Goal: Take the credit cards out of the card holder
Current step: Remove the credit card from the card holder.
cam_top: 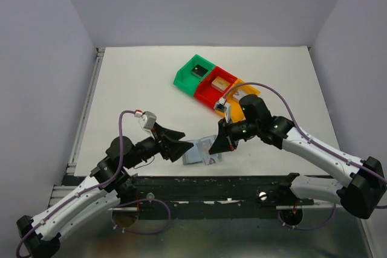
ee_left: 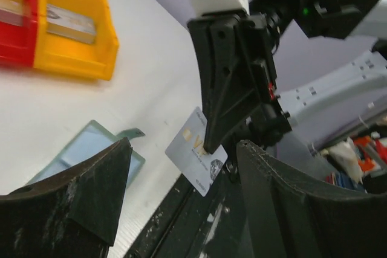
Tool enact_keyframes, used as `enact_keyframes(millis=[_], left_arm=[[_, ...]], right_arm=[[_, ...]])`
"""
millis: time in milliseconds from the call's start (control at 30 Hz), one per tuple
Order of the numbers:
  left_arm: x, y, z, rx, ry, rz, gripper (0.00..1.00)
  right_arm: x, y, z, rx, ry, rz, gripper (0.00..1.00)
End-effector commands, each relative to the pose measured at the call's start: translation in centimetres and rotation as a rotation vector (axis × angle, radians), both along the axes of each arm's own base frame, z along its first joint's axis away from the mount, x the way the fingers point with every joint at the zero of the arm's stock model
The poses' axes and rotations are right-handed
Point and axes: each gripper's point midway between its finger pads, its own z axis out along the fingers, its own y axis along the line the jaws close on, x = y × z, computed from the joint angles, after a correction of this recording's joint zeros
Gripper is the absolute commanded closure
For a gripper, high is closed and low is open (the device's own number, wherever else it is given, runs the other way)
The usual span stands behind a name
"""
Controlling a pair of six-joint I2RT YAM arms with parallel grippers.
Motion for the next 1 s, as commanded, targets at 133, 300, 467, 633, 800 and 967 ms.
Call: enact_keyframes(millis=[133,300,467,633,800,967], left_arm=[[-4.9,-4.0,1.0,0.090,-0.059,-0.436,0.25],[-5.1,-4.4,0.8,0.091,-0.050,-0.466,0.34],[-5.4,-4.6,0.8,0.087,-0.053,-0.492,0.50],[-5.3,-4.6,0.7,0.078,-0.054,-0.484,0.57],[-5.6,-4.7,0.6,0.072,-0.047,-0.503,0.71],[-5.7,-4.9,0.4,0.066,-0.035,-0.523,0.88]], right_arm=[[-2.4,0.7,2.7,0.028,-0.025,0.150,1.00],[-2.6,0.9,3.0,0.017,-0.047,0.157,1.00],[-2.8,0.9,3.1,0.012,-0.057,0.169,1.00],[-3.1,0.9,3.2,0.016,-0.070,0.191,0.99],[-3.3,0.9,3.5,0.022,-0.090,0.207,1.00],[-3.3,1.0,3.4,0.017,-0.087,0.211,1.00]])
